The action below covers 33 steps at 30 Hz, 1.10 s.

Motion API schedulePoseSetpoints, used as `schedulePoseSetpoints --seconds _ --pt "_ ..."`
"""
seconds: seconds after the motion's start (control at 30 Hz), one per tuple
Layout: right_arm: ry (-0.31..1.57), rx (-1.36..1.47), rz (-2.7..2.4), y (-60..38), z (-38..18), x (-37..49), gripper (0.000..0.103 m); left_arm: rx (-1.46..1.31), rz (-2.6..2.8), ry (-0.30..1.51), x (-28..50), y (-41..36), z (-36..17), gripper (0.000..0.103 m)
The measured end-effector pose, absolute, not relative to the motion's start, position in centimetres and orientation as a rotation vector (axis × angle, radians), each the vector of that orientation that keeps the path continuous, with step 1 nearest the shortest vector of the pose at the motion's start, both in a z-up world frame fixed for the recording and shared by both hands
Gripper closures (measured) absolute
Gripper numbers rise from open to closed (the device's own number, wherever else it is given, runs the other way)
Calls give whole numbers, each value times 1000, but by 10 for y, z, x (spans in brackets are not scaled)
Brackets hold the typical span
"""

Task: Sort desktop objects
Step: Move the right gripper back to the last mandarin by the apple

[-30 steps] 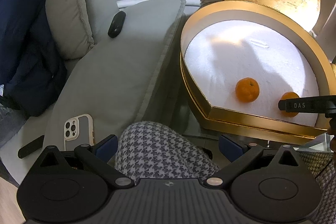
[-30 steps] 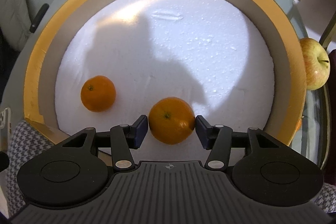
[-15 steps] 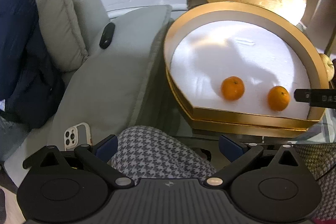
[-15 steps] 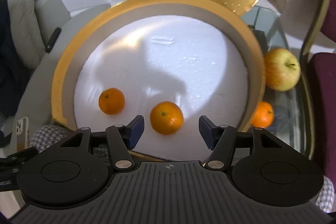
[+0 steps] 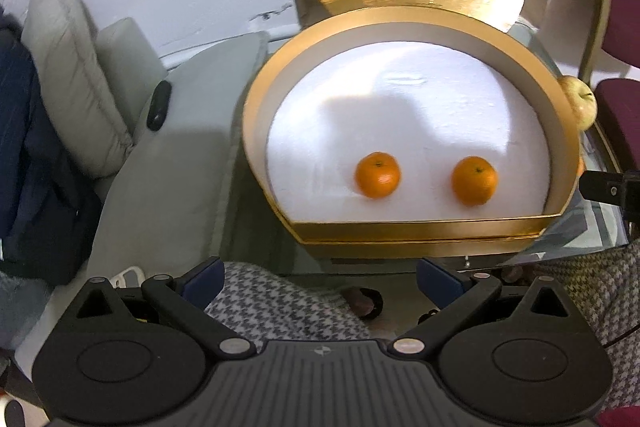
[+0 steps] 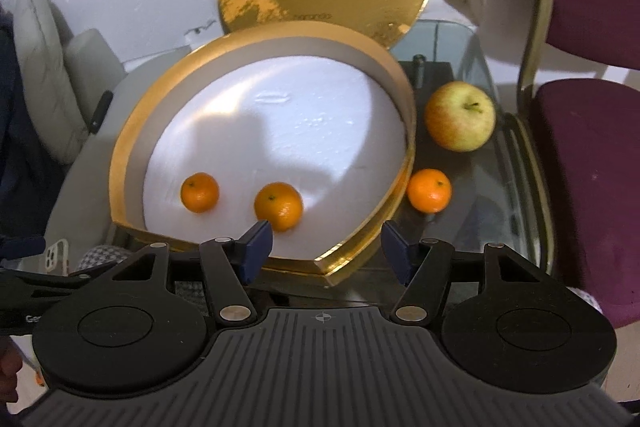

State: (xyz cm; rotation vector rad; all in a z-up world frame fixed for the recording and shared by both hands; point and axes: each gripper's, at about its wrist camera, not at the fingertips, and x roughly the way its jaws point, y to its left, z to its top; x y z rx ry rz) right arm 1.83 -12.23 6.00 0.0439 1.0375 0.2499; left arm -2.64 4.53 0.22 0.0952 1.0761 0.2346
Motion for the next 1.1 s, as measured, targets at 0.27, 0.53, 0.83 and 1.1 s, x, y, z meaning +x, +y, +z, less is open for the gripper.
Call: schedulePoseSetpoints --seconds 0.27,0.53,0.83,1.1 --pt "1045 92 214 -146 52 11 37 150 201 1079 -23 26 1 1" --pt "1049 127 196 -161 47 8 38 179 176 1082 -20 14 -2 1" --pt "1041 169 170 -173 42 12 38 214 140 1069 -12 -1 1 1" --pt "1040 217 143 -194 30 28 39 254 115 1077 0 -15 -2 1"
